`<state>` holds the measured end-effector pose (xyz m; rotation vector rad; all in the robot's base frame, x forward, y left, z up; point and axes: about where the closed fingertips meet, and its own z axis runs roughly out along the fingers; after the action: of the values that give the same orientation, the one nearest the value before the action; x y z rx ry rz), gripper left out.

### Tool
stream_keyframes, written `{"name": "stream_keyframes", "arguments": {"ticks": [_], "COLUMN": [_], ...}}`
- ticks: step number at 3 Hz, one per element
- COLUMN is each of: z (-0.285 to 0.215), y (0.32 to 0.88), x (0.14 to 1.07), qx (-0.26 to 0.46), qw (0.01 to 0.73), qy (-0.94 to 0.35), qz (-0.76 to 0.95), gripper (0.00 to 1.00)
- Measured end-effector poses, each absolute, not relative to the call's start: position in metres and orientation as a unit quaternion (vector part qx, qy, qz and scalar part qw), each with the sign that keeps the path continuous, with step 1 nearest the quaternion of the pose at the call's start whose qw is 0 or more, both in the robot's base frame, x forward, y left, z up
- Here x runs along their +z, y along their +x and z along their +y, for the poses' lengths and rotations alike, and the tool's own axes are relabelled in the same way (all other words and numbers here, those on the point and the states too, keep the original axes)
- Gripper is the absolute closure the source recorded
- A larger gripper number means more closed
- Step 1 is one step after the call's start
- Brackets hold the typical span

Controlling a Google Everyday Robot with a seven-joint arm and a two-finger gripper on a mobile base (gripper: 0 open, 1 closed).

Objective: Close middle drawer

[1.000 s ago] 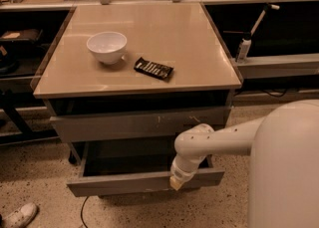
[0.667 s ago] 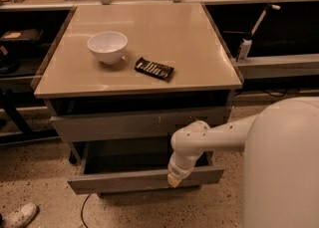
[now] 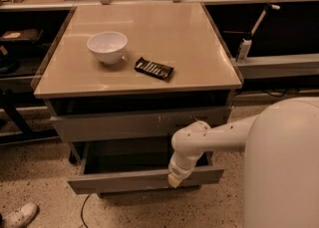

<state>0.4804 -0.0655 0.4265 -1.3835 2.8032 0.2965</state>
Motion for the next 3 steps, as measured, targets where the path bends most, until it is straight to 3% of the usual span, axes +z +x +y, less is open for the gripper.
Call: {"name": "stream_keyframes", "arguments": {"ticks": [2,3], "z": [-0.0655,-0.0655], "y": [0.4803,0.4803], "x": [0.4265,0.4264], "qx": [0.094,0.094], "qw": [0.001,0.001], "qy": [-0.441,-0.441], "qz": [0.893,0.893], "gripper": [0.11,0.0]}}
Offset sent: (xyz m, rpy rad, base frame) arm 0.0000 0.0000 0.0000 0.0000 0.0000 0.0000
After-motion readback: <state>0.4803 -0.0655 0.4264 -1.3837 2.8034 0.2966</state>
